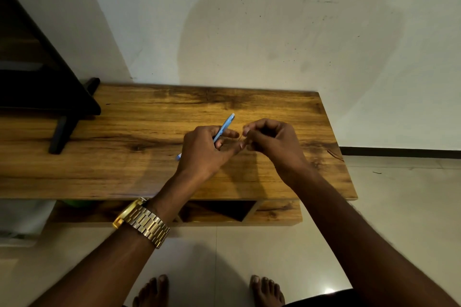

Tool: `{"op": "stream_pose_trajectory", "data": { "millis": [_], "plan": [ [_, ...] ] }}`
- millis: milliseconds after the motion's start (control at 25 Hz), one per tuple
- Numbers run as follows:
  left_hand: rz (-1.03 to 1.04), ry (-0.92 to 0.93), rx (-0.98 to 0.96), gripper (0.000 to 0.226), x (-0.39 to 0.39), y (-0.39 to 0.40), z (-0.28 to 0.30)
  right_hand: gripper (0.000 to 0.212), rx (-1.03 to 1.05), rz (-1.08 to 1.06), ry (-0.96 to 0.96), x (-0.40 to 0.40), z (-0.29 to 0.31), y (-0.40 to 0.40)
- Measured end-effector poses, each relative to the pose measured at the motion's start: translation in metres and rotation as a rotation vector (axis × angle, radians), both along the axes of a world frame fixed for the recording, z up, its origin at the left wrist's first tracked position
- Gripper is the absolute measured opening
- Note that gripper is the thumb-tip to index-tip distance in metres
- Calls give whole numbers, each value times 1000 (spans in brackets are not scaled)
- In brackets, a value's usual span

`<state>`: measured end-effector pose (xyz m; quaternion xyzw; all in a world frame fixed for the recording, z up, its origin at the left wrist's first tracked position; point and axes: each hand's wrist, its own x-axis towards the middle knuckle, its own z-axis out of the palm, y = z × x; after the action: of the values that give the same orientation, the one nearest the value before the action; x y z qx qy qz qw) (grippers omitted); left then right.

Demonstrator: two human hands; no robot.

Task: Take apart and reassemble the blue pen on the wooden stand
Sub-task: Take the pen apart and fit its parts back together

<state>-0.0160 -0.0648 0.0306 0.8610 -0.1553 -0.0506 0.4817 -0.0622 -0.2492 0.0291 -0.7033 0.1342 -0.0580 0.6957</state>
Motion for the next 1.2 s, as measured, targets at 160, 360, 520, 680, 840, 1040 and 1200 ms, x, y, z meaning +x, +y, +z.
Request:
{"op": "stream_pose_trajectory", "data": {
  "millis": [160,360,520,680,840,1040,1200],
  "plan": [
    [-78,-70,-54,31,0,4,4,10,524,-125,-85,-1,16,-4],
    [-191,-201,20,27,1,6,-1,9,543,-148,-142,-2,20,7],
    [-153,-205,-17,26,3,7,0,6,522,-190,-142,-1,21,6],
    [-156,-204,-10,26,5,8,1,7,489,-202,-143,-1,19,6],
    [-161,-212,30,27,4,8,1,9,467,-192,-151,-1,20,6],
    [-148,-214,38,28,4,7,2,14,364,-177,-166,-2,18,4],
    [-136,-214,53,29,4,7,1,17,231,-142,-190,-2,15,1]
  ]
}}
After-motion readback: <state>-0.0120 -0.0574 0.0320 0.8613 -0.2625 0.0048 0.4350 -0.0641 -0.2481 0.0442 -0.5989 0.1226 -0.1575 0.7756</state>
